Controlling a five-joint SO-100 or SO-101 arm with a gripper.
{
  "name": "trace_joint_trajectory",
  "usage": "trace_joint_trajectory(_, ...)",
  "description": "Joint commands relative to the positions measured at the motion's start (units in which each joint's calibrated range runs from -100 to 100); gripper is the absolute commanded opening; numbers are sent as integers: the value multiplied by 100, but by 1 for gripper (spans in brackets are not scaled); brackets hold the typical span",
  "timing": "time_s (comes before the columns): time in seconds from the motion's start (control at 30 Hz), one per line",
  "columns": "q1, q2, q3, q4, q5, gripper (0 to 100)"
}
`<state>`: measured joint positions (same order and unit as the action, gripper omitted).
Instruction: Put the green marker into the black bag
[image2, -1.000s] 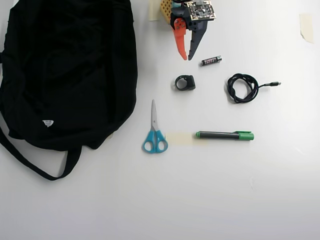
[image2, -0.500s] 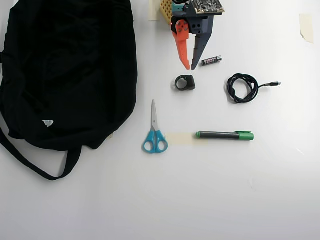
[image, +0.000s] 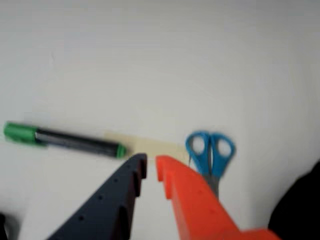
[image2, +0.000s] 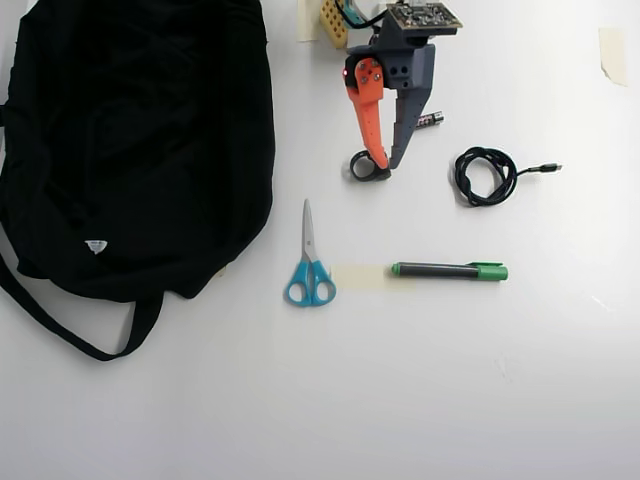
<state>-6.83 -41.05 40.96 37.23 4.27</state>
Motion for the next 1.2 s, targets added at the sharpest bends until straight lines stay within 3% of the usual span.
trace_joint_trajectory(0.0, -50, 330, -816, -140, -8, 2)
trace_joint_trajectory(0.77, -57, 1624, -1248, -2560, -8, 2)
trace_joint_trajectory(1.17, -27, 2089, -2146, -2594, -8, 2)
